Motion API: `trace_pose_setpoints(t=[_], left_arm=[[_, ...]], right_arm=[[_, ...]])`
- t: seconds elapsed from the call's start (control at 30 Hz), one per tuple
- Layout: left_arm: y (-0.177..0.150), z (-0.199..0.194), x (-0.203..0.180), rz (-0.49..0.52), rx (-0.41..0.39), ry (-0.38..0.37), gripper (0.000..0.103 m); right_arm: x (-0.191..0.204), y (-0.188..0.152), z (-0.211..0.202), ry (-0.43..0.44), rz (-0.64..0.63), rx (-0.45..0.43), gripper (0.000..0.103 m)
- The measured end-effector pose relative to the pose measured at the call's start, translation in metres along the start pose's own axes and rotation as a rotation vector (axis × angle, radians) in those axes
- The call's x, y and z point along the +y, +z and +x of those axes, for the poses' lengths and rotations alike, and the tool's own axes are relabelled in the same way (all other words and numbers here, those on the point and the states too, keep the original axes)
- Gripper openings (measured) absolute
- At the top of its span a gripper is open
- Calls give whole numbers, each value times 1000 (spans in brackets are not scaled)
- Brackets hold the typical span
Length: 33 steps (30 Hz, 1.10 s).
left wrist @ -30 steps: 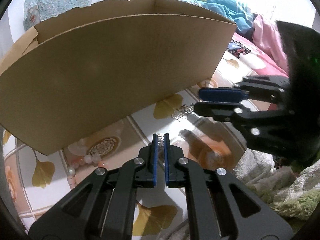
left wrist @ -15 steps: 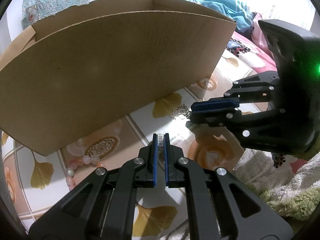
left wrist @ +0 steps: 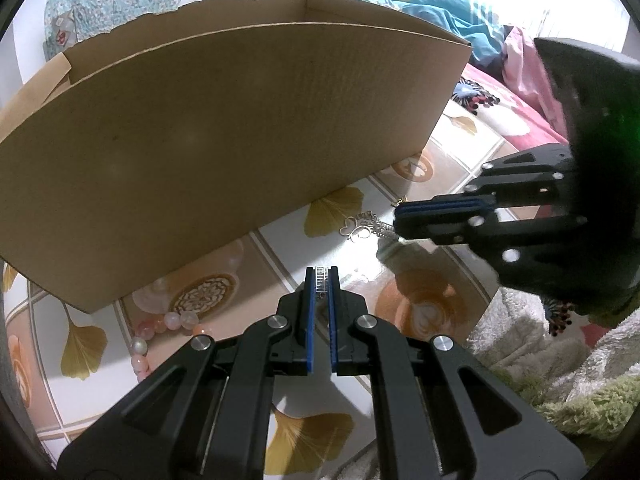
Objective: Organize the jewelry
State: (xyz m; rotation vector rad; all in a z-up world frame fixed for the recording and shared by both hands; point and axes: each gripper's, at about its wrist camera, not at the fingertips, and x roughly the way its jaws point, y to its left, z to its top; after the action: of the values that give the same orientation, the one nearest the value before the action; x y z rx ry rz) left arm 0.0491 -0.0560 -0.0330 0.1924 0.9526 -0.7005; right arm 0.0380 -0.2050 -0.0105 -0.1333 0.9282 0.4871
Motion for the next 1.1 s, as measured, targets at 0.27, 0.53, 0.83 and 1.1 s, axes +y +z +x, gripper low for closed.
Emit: trace_pose_setpoints(t=[0.27, 0.53, 0.83, 1.1], left_arm=[[0, 0, 0, -2, -10, 3, 5], [0, 0, 0, -3, -12, 3, 5], [-1, 0, 2, -7, -14, -11, 5], [-2, 0, 4, -12, -22, -20, 5]], right_arm=[[-11, 1, -27, 44, 94, -78, 2], [-9, 3, -15, 48, 86, -40, 20], [0, 10, 22, -5, -13, 35, 15], [-15, 14, 6, 66, 96, -5, 3]])
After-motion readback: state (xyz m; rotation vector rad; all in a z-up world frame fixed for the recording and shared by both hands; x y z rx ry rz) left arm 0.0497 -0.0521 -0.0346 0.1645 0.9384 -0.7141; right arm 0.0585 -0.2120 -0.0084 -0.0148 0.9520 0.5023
